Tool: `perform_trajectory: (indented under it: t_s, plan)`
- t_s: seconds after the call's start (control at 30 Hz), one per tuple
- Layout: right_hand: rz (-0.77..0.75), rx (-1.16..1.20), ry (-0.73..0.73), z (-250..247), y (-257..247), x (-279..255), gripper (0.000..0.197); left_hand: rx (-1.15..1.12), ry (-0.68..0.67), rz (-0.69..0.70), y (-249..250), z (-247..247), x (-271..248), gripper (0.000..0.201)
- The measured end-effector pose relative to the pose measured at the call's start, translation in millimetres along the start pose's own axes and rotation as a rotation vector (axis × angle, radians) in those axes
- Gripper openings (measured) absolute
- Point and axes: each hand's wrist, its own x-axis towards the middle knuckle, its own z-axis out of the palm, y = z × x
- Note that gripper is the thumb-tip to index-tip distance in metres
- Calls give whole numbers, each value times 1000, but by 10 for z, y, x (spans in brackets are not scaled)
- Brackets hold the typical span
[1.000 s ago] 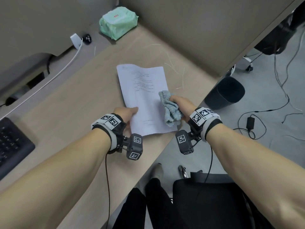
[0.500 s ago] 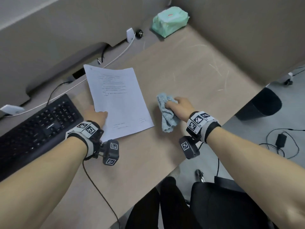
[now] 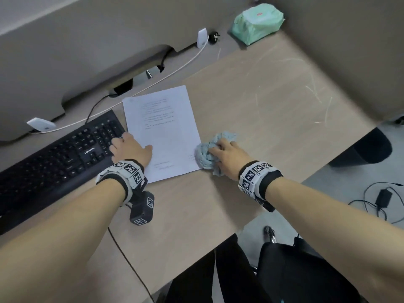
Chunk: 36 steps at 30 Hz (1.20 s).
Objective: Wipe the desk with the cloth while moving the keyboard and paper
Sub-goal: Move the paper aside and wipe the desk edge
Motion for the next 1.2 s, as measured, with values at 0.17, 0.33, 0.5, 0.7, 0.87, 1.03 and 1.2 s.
perform_trajectory:
  t_s: [0.17,0.33,0.5,0.7,0.87,1.03,1.2]
  plan:
    - [265,-35,136,-144,515,108,50,159,-32,330,197,72,-21,52]
    - [477,24,157,-310,821,251,51,227,-216,568,492,276,-116,48]
    - [63,-89,63,46,442,179,75,317,-278,661,818,479,-155,54]
    - [262,-19,145,-315,1424,408,74,361,-257,661,1168,578,-15,54]
    - [233,-30,91,-593,1283,838,74,352,-230,602,1440,651,122,56]
    - [-173,-119,-9,-522,1212,793,83,379,-246,556,1687,732,191,60]
    - [144,-68,162,-950,2195,1258,80,345,-265,491,1838,791,214,58]
